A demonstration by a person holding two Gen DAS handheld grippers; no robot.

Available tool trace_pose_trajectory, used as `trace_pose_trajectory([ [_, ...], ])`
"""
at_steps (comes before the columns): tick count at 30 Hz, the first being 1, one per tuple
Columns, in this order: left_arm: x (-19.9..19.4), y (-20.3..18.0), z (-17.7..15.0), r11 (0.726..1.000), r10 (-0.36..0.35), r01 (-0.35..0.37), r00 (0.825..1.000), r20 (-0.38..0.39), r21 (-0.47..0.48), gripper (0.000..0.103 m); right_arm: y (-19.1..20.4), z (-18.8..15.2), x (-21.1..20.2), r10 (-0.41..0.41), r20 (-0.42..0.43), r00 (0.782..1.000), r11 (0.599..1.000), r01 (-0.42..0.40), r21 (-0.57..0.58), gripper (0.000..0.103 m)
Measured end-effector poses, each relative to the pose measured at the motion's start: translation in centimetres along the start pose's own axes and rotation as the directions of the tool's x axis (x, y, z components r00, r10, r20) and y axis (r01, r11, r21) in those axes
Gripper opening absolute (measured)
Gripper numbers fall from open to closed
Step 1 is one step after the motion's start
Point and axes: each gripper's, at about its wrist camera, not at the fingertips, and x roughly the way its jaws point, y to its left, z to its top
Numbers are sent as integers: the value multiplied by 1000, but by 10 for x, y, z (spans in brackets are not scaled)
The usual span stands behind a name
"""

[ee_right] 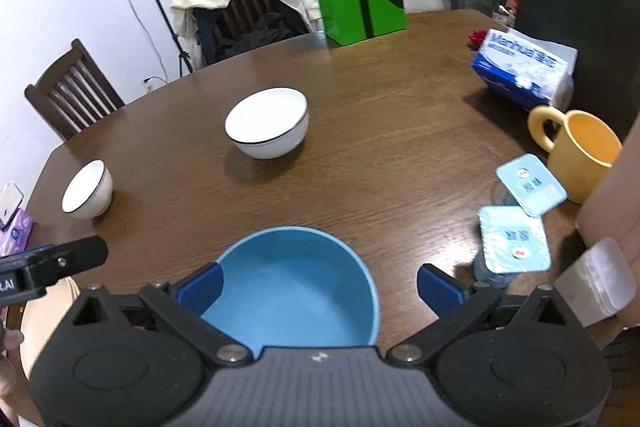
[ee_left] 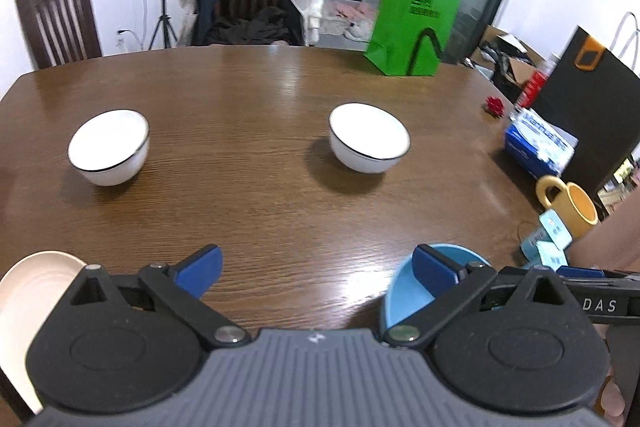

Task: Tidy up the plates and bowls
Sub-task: 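Move both open grippers away toward the small white bowls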

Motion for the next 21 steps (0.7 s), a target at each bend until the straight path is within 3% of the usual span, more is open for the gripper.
trace_pose_trajectory([
  [21,-2,77,22,984,97,-90,995,36,-155,103,59,28,31,26,-41,999,992,-30,-120,103],
])
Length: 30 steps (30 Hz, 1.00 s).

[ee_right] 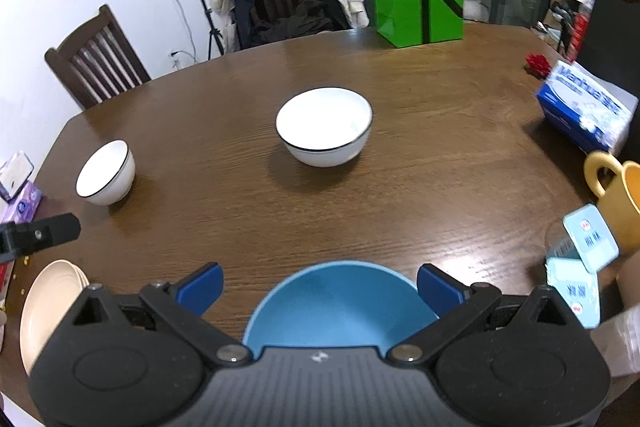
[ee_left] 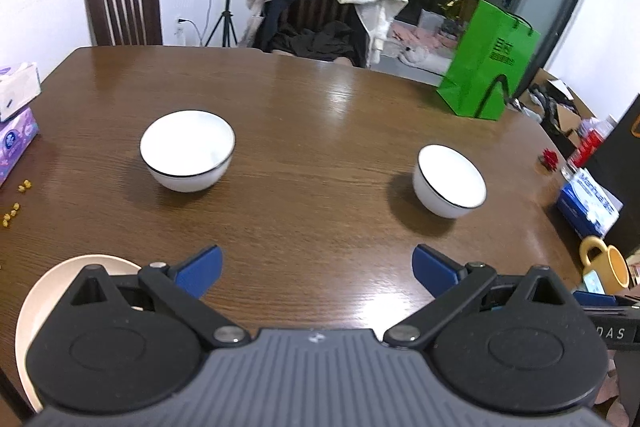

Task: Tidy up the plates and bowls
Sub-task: 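Move both open grippers away toward the small white bowls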

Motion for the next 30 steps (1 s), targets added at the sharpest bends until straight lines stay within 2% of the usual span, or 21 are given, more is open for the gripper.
trace_pose_trajectory([
  [8,14,21,11,999,35,-35,999,-9,-40,103,27,21,15,13,-8,1000,997,-13,-75,103],
  [20,32,42,32,995,87,-88,996,-16,-49,103,80,63,47,40,-19,999,983,-42,-181,103],
  [30,49,59,57,987,125,-126,992,-15,-96,103,113,100,78,44,-39,998,973,-52,-226,103],
])
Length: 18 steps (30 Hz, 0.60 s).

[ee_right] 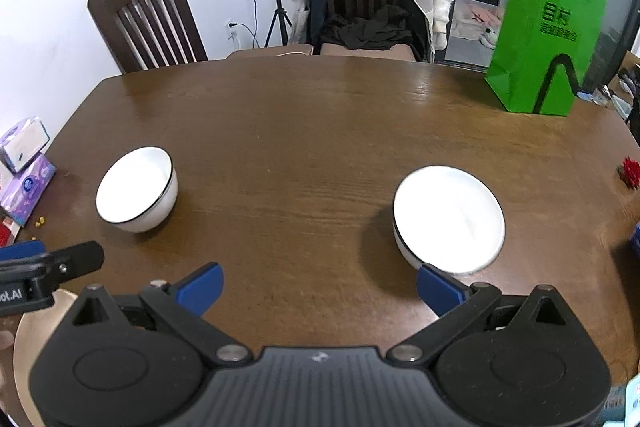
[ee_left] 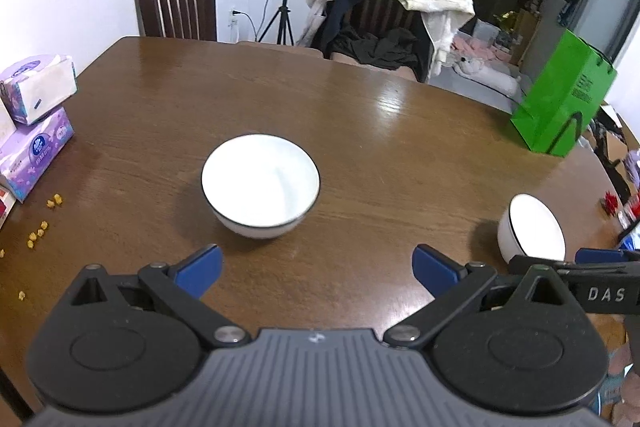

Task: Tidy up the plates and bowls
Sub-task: 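Move both open grippers away toward the small white bowls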

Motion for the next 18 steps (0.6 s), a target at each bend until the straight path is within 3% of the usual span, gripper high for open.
trace_pose_trajectory([
  [18,30,8,46,998,49,-48,998,29,-40,103,20,53,43,22,-45,999,999,-24,-38,103],
])
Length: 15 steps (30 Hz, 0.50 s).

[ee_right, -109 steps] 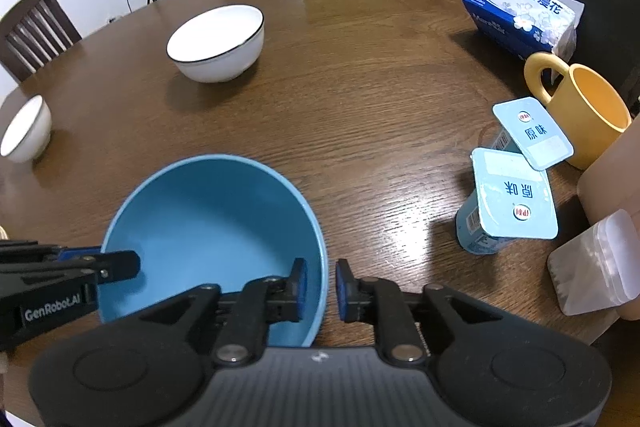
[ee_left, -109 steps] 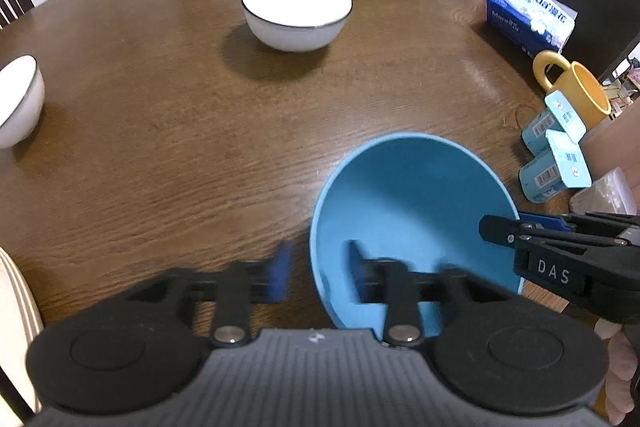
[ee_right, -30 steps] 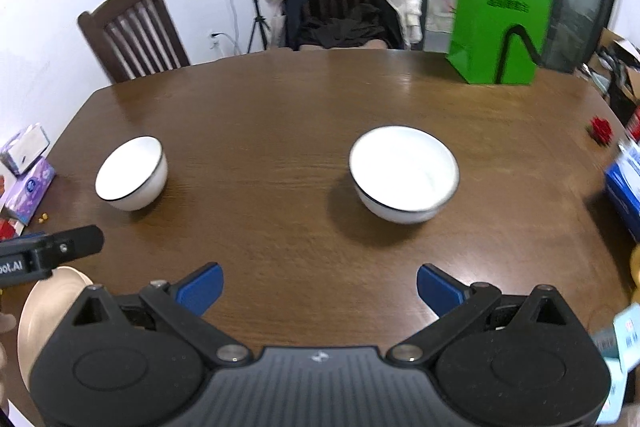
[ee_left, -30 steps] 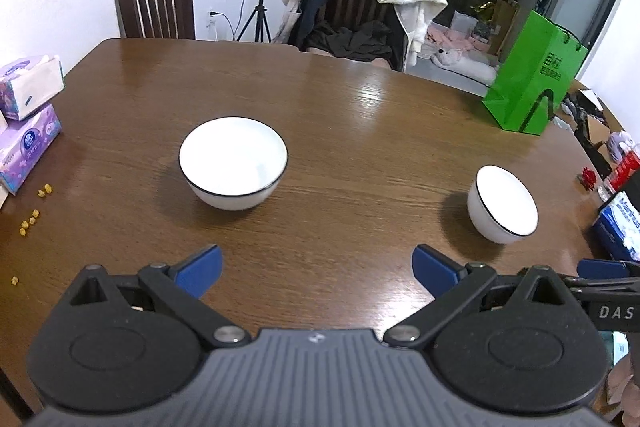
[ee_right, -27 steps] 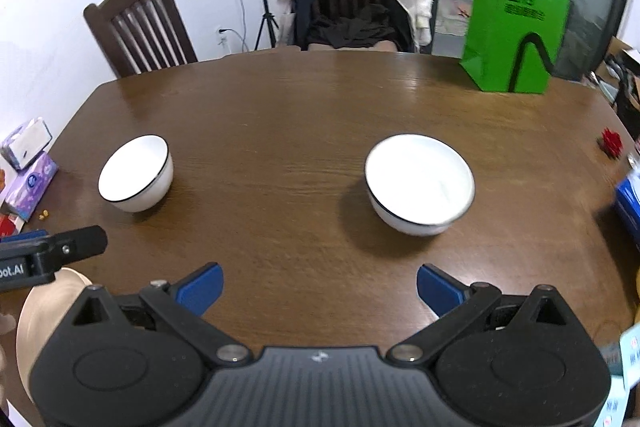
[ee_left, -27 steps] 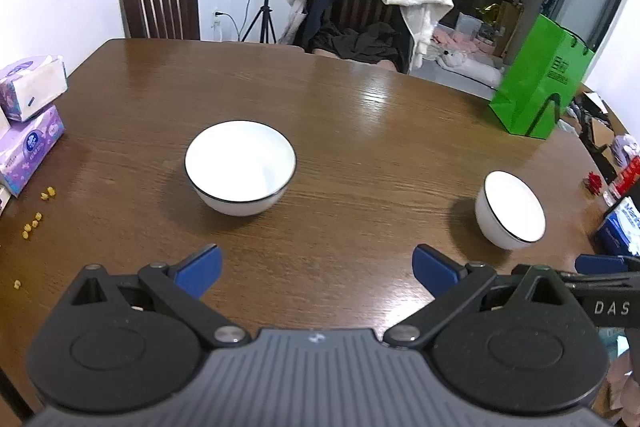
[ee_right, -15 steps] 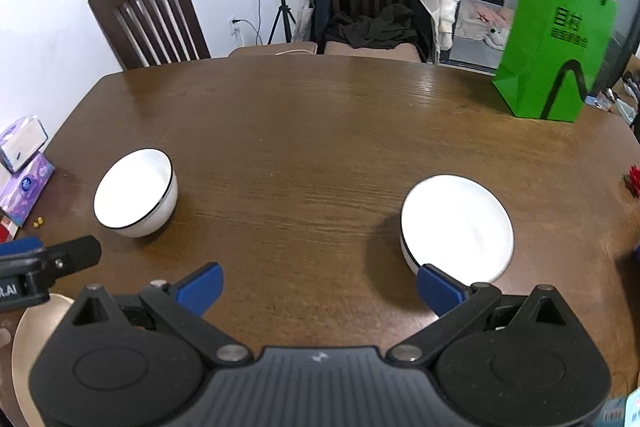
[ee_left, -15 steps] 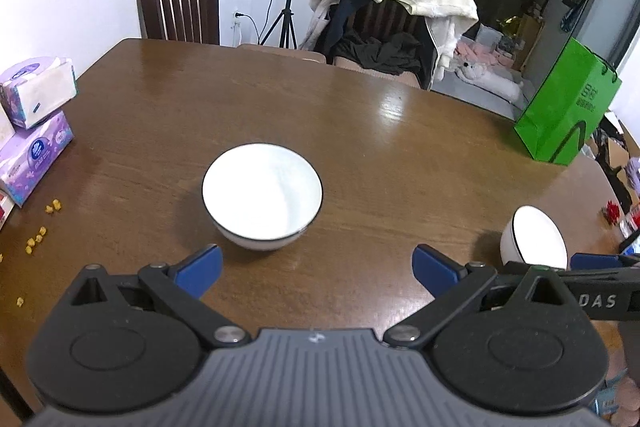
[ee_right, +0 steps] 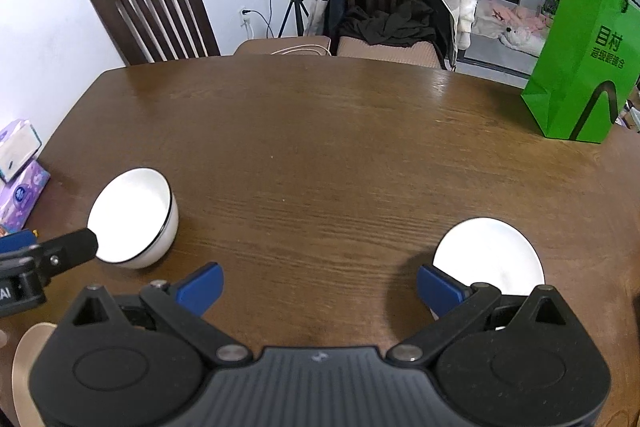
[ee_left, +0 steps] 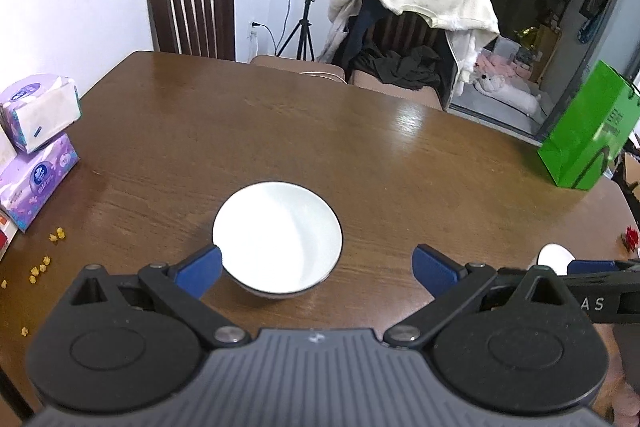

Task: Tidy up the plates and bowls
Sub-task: 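Move both open grippers away toward the small white bowls, then position both open grippers side by side over one small white bowl's rim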

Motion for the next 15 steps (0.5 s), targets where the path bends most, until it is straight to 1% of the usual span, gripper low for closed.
trace_pose_trajectory([
  [5,7,1,11,1000,14,-14,1000,12,-20,103,4,12,8,1,-4,1000,1000,-1,-8,103],
  [11,17,5,19,999,33,-33,999,9,-28,103,11,23,16,7,-12,1000,1000,-7,-21,103],
  [15,25,11,24,998,42,-41,999,2,-45,103,14,29,24,16,-25,1000,1000,-16,-8,103],
])
